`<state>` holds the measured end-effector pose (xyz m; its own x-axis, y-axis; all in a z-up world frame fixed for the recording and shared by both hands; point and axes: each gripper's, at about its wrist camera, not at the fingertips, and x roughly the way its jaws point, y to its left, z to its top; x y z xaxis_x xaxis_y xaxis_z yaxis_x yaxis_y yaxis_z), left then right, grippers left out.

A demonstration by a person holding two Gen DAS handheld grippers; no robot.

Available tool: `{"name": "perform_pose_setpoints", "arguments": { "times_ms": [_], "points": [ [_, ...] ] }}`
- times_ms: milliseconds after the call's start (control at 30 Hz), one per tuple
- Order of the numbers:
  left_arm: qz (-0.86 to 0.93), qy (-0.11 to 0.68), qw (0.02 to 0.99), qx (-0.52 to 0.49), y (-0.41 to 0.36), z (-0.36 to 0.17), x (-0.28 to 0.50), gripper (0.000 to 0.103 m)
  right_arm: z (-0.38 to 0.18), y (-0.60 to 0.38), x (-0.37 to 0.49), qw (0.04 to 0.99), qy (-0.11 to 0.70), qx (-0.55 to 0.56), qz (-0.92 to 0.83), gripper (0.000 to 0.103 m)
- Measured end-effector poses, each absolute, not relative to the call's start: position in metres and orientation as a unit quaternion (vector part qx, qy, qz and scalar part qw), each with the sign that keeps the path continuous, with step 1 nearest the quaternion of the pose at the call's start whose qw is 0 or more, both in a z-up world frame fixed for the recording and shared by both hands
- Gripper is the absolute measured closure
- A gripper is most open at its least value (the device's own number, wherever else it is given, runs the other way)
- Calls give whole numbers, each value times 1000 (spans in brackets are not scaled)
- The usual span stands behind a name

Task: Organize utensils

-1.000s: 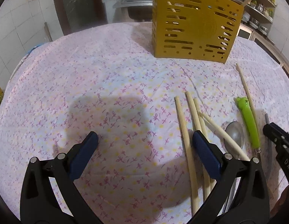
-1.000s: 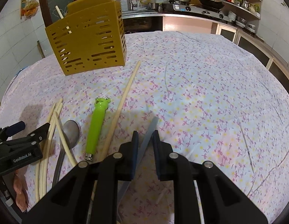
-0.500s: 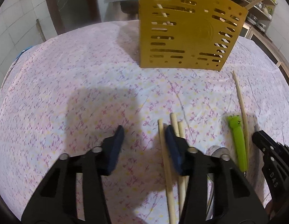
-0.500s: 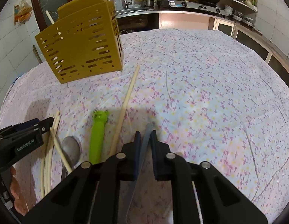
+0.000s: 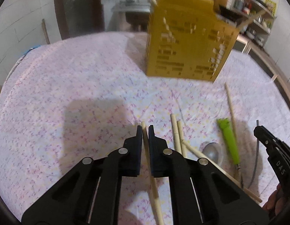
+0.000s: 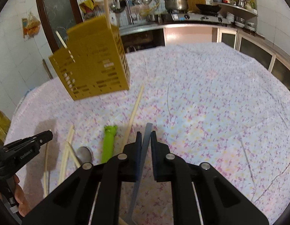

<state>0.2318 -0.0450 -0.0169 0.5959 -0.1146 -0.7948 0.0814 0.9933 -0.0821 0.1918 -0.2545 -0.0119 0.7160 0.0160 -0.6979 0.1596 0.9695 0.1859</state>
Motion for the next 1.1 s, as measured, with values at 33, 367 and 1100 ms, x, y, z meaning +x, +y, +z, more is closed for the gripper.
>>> {"name": "perform_pose_setpoints", "arguments": {
  "times_ms": [33,367,1100],
  "points": [
    [-53,432,900,-21,-42,-8,225,98,-7,-256,189,923,364,119,-36,94],
    [-39,302,952,-21,-24,58,173,98,32,-251,156,959,261,110,-26,96],
    [-39,186,982,-10,-19,89,128,102,61,-244,115,984,158,77,-21,100]
  ]
}}
